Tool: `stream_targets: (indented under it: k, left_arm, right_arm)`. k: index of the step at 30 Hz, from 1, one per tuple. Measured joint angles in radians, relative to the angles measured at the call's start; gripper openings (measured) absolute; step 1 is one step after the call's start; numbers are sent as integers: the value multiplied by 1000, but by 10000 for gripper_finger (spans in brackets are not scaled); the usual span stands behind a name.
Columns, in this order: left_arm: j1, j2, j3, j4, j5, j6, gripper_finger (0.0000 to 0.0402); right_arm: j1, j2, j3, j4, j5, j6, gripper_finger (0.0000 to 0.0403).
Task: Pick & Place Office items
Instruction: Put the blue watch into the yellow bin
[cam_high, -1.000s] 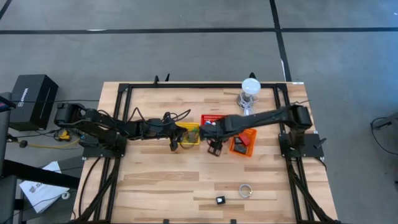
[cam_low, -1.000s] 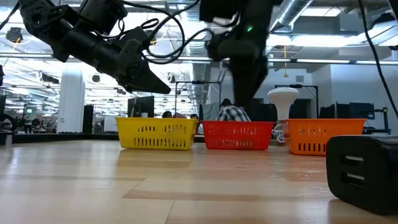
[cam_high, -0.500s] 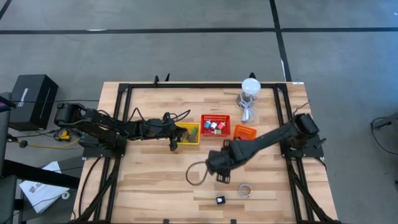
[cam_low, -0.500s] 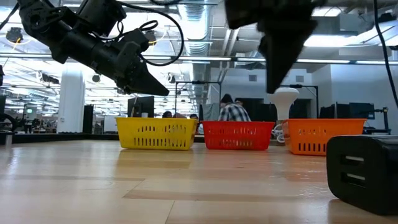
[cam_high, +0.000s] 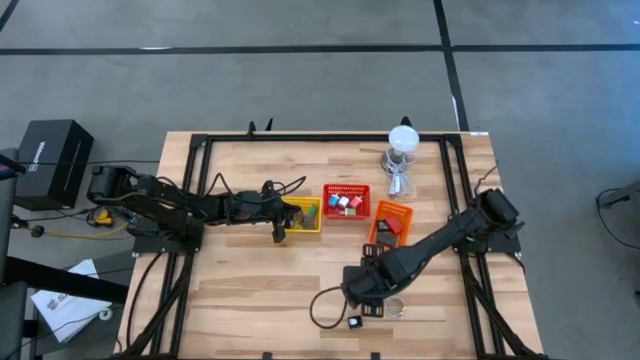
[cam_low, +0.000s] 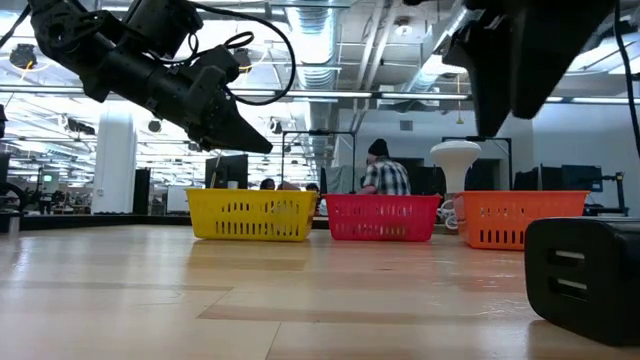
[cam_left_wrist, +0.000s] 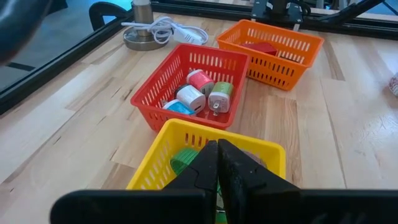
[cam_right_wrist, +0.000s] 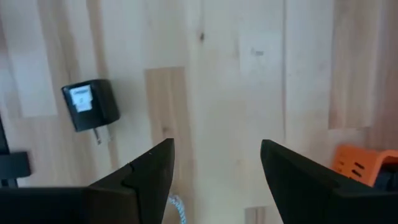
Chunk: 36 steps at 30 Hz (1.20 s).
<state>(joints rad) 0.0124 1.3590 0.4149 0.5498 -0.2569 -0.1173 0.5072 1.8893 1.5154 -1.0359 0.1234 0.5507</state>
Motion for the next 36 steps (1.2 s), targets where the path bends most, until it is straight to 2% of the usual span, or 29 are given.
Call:
stream_targets:
  k: [6, 10, 19, 28, 32, 36]
  left_arm:
    - [0, 0, 0, 5, 0, 0, 6]
    - [0, 0, 0, 12, 0, 0, 6]
    - [0, 0, -1, 47, 0, 0, 6]
    - [0, 0, -1, 63, 0, 0, 6]
    - [0, 0, -1, 81, 0, 0, 6]
    - [0, 0, -1, 102, 0, 0, 6]
  right_arm:
    - [48, 0, 0, -4, -2, 6, 230]
    - [78, 0, 0, -3, -19, 67, 230]
    - [141, 0, 0, -2, -20, 418, 230]
    - [214, 1, -30, 6, -21, 695, 230]
    - [221, 2, -87, 56, -24, 725, 230]
    - [225, 2, -130, 132, -73, 711, 230]
